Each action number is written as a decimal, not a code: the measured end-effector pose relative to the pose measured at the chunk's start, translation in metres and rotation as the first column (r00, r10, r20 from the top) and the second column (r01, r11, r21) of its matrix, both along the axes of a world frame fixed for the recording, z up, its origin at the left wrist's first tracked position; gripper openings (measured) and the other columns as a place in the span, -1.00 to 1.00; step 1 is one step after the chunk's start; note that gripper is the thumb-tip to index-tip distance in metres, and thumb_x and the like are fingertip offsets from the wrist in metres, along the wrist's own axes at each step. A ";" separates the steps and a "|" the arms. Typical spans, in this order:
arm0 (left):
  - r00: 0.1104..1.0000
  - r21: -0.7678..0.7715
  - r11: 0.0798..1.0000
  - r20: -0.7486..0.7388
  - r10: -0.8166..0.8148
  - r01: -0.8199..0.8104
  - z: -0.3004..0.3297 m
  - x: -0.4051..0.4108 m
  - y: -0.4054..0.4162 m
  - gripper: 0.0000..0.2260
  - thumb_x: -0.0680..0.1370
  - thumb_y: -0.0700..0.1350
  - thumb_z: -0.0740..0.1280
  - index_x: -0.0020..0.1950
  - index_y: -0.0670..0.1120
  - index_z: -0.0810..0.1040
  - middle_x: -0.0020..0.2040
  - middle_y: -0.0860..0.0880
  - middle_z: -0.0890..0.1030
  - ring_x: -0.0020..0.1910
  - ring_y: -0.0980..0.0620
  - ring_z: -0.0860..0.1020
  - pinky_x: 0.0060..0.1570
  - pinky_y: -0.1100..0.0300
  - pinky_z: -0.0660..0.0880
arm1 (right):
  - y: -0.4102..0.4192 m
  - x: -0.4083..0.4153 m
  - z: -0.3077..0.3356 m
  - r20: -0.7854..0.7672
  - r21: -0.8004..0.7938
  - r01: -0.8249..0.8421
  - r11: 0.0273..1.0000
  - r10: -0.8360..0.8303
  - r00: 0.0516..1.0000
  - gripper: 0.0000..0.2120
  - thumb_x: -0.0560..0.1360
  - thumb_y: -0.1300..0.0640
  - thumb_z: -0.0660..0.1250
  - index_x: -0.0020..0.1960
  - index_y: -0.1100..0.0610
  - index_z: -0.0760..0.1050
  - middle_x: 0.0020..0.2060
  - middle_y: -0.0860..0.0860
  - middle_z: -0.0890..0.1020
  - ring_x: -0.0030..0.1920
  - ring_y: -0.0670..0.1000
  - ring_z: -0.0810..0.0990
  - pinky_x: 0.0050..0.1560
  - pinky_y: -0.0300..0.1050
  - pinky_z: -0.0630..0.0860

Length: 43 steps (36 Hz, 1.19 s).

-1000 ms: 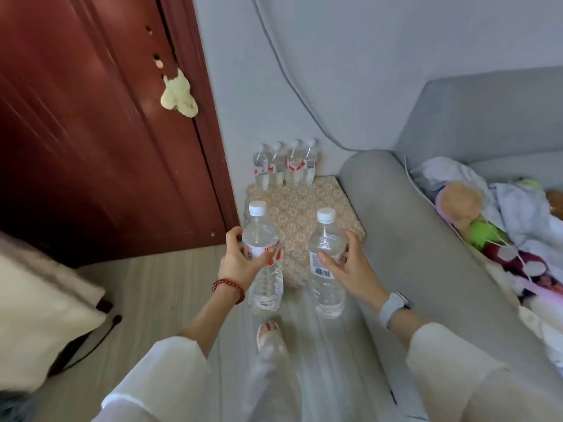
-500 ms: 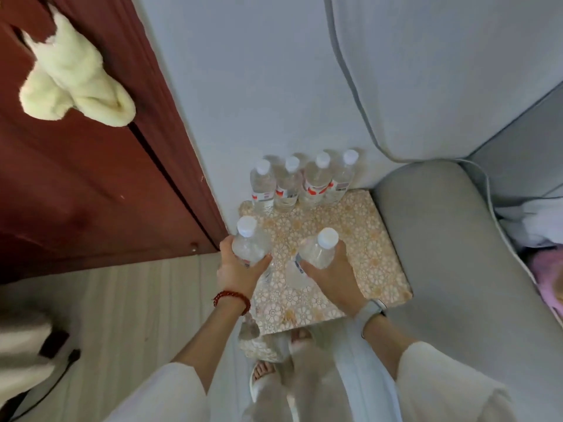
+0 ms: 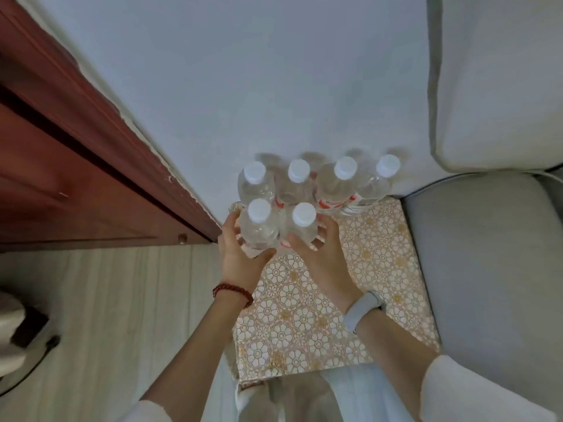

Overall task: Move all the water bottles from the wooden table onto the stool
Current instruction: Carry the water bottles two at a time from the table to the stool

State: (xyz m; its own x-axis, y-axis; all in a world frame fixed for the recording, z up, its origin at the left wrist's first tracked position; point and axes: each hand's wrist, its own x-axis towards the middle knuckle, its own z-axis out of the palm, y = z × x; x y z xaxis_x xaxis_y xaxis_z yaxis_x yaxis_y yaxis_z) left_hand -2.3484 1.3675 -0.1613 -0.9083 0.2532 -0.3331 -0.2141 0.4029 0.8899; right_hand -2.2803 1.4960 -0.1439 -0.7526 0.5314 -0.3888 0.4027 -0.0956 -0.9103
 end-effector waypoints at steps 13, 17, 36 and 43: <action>0.997 -0.116 0.993 -0.077 -0.028 0.019 -0.002 -0.012 -0.003 -0.32 0.30 -0.22 0.52 0.34 0.07 0.33 0.26 -0.07 0.40 0.02 0.06 0.49 -0.15 0.46 0.42 | -0.006 -0.004 0.000 -0.052 0.017 -0.016 1.000 0.017 0.999 -0.58 0.45 0.08 0.37 0.19 -0.17 0.25 0.09 -0.21 0.44 0.07 -0.09 0.54 -0.06 -0.40 0.48; 0.993 -0.149 0.988 -0.110 -0.047 0.030 0.000 -0.016 0.002 -0.29 0.29 -0.19 0.52 0.37 0.04 0.31 0.29 -0.07 0.40 -0.01 0.14 0.44 0.00 0.29 0.46 | -0.008 -0.006 0.000 -0.097 0.009 0.018 1.000 -0.017 0.995 -0.60 0.46 0.13 0.36 0.13 -0.22 0.29 0.17 -0.08 0.41 0.13 -0.20 0.49 0.09 -0.33 0.47; 1.000 -0.341 0.939 0.003 -0.031 0.030 0.054 0.046 -0.049 -0.39 0.49 -0.01 0.32 0.47 0.02 0.10 0.46 -0.05 0.21 0.33 -0.07 0.35 0.11 0.23 0.26 | -0.027 0.042 0.054 0.351 -0.006 -0.291 0.957 0.274 0.895 -0.50 0.56 0.04 0.18 0.45 0.11 0.14 0.40 0.10 0.33 0.26 0.02 0.42 0.19 -0.11 0.39; 0.993 -0.485 0.867 -0.058 0.099 -0.115 0.123 0.090 -0.157 -0.52 0.52 0.01 0.25 0.42 -0.02 0.24 0.40 -0.08 0.34 0.30 -0.13 0.38 0.30 -0.08 0.32 | -0.114 0.055 0.124 0.310 0.078 -0.620 0.780 0.572 0.759 -0.70 0.58 0.09 0.11 0.27 0.13 0.40 0.20 0.03 0.53 0.17 0.00 0.50 0.09 -0.19 0.37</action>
State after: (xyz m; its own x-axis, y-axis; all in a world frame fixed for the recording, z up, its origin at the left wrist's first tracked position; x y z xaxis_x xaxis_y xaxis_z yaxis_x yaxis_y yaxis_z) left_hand -2.2584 1.2108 -0.0381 -0.9322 -0.0329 -0.3604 -0.2565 0.7628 0.5937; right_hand -2.2251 1.3819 -0.0199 -0.8241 0.0817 -0.5605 0.5449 0.3848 -0.7450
